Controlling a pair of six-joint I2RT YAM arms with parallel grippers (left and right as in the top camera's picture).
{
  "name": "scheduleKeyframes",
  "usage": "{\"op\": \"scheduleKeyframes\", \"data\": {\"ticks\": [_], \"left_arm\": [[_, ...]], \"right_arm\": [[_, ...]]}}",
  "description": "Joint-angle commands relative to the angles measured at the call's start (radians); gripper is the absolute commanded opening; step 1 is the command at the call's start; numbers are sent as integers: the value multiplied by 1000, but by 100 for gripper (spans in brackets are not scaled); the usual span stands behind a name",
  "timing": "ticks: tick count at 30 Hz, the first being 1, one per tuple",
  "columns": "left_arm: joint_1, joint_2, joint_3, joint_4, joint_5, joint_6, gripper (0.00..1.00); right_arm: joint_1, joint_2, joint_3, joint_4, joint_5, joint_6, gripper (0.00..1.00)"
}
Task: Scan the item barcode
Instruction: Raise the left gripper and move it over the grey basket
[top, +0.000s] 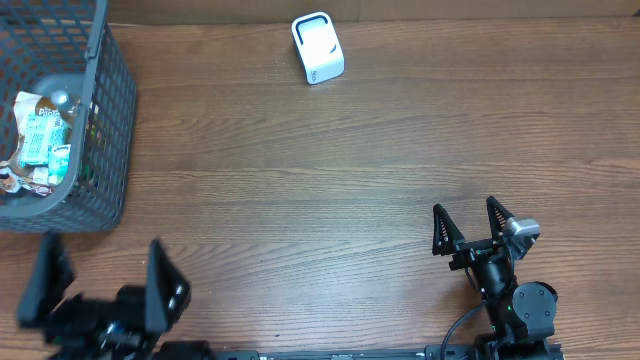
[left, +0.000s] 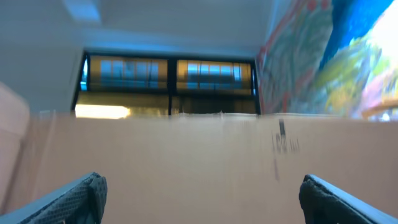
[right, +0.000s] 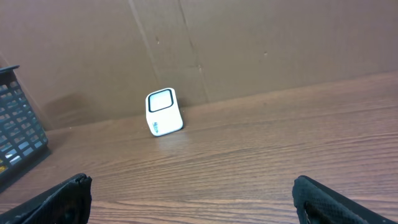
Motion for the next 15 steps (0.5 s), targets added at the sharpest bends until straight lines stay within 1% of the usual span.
{"op": "scheduleKeyframes", "data": {"ticks": [1,5,8,9,12,15], "left_arm": [[-2,76,168,2,10,115,99],[-2,161,311,1,10,193,100],[-2,232,409,-21,7,204,100],[-2,273,465,-68,6,204,100],[-2,346,558,-195,-22,203,100],[-2,430,652,-364,-70,203,100]], "right_arm": [[-2,-9,-11,3,-6,6,100],[-2,-9,-11,3,-6,6,100],[-2,-9,-11,3,-6,6,100],[-2,-9,-11,3,-6,6,100],[-2,-9,-11,3,-6,6,100],[-2,-9,-11,3,-6,6,100]]}}
